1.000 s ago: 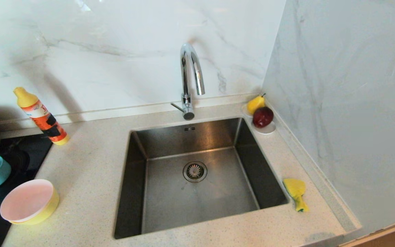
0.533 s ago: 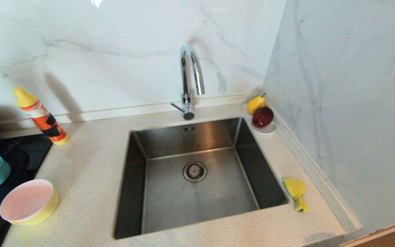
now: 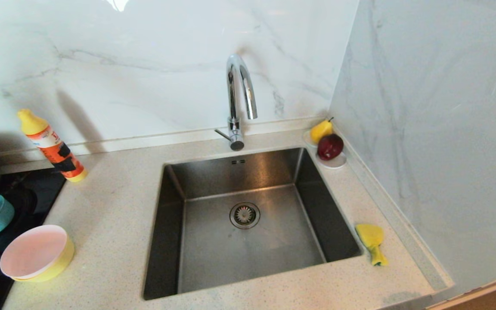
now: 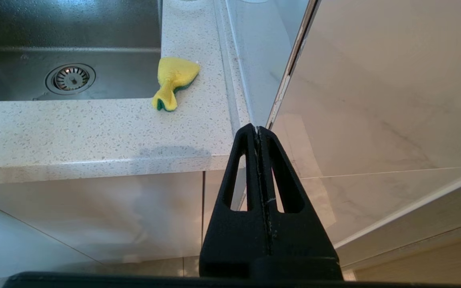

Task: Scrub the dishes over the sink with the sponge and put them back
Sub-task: Place the bowl on the bowl

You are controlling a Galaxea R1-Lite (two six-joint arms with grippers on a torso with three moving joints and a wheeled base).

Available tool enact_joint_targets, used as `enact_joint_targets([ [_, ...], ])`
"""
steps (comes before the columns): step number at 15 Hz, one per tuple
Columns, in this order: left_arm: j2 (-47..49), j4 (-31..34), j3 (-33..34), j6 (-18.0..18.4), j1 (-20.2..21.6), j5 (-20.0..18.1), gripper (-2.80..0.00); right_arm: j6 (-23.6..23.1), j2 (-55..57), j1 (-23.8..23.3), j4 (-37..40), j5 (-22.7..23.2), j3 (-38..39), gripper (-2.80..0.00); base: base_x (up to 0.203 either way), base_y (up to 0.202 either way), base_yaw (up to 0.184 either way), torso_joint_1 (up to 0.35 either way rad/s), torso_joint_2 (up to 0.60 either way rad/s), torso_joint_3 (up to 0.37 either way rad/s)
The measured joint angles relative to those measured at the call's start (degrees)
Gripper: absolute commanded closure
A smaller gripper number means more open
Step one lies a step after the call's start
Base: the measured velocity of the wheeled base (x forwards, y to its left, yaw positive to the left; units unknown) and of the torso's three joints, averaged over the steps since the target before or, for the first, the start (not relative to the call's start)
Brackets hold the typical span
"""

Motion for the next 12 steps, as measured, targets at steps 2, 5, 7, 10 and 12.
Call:
enact_joint_targets([
  [2,0.4,0.0,-0.6,-0.1,0.0,-0.1,-2.80,0.0,0.0,0.0,0.0,0.0,0.0,0.00,0.000,0.000,0.000,0.000,0.00,0.000],
  [5,0.6,1.0,-1.9,-0.3,0.0,-1.7,-2.80,0.0,0.0,0.0,0.0,0.0,0.0,0.00,0.000,0.000,0.000,0.000,0.00,0.000],
  [7,0.0,2.3,-2.7,-0.5,0.0,-5.0,-2.80,0.0,0.0,0.0,0.0,0.0,0.0,0.00,0.000,0.000,0.000,0.000,0.00,0.000],
  [10,-0.2,1.8,-3.1,-0.4,0.0,-5.4,-2.80,0.0,0.0,0.0,0.0,0.0,0.0,0.00,0.000,0.000,0.000,0.000,0.00,0.000],
  [12,0.5,1.0,-3.2,-0.4,-0.1,-5.4,-2.80,0.0,0.0,0.0,0.0,0.0,0.0,0.00,0.000,0.000,0.000,0.000,0.00,0.000],
])
